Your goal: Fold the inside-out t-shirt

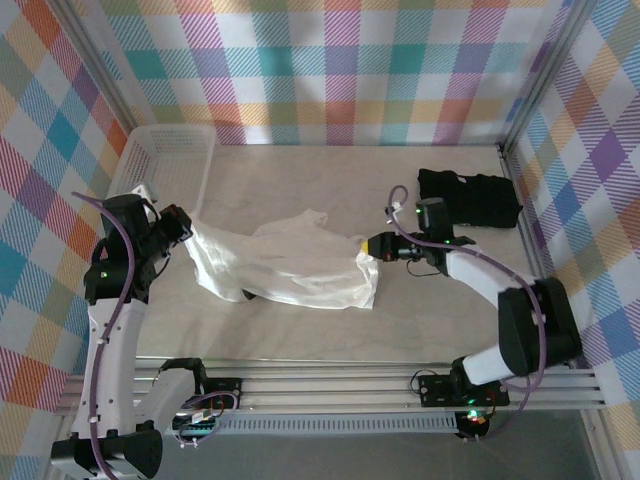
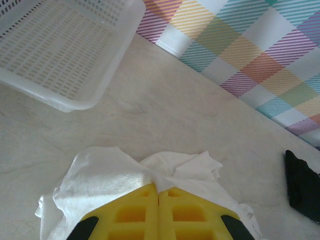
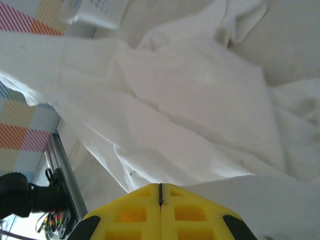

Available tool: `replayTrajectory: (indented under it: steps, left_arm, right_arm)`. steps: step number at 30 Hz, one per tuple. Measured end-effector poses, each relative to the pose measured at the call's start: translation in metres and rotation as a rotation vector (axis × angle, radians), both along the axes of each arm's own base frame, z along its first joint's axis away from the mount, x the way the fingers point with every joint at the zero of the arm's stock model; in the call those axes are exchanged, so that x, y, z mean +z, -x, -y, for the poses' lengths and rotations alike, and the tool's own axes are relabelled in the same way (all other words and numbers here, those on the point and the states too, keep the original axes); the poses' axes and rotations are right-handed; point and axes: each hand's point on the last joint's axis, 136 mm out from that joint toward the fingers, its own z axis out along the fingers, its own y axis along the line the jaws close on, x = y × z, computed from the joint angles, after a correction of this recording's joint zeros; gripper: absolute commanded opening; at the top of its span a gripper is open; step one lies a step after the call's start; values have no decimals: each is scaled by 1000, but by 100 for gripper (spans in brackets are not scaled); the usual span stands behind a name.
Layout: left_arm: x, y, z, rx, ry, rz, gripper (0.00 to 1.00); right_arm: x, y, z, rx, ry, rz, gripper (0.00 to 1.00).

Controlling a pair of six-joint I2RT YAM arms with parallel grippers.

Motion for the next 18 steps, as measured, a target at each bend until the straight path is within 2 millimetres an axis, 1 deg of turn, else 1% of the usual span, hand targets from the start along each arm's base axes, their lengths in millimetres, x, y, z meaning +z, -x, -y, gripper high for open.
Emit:
replayTrajectory:
  steps: [1,3,6,10,12,15,18]
  left_arm:
    - [-1,0,0,0,0,-2,0]
    - [0,0,0,0,0,-1,0]
    - [-1,-1,0,-1,0,-1,0]
    - [-6,-2,0,-2,2,-13,0]
    - [-7,-3,0,-3,3,-17,0]
    - [-9,-3,0,-3,4,-20,0]
    - [-8,-4,0,-3,3,-13,0]
  right_arm:
    - [-6,-1,-3,7,8,-23,6]
    - [-16,-7,-2,-10,43,-56,9]
    - [-23,-16,5,-51,111,-57,19]
    - [-31,-17,16,-84,183,-50,28]
    - [-30,-17,19,-88,203,-33,32]
    - [-24,-13,22,-87,210,-3,37]
    - [-20,-9,23,-79,208,21,40]
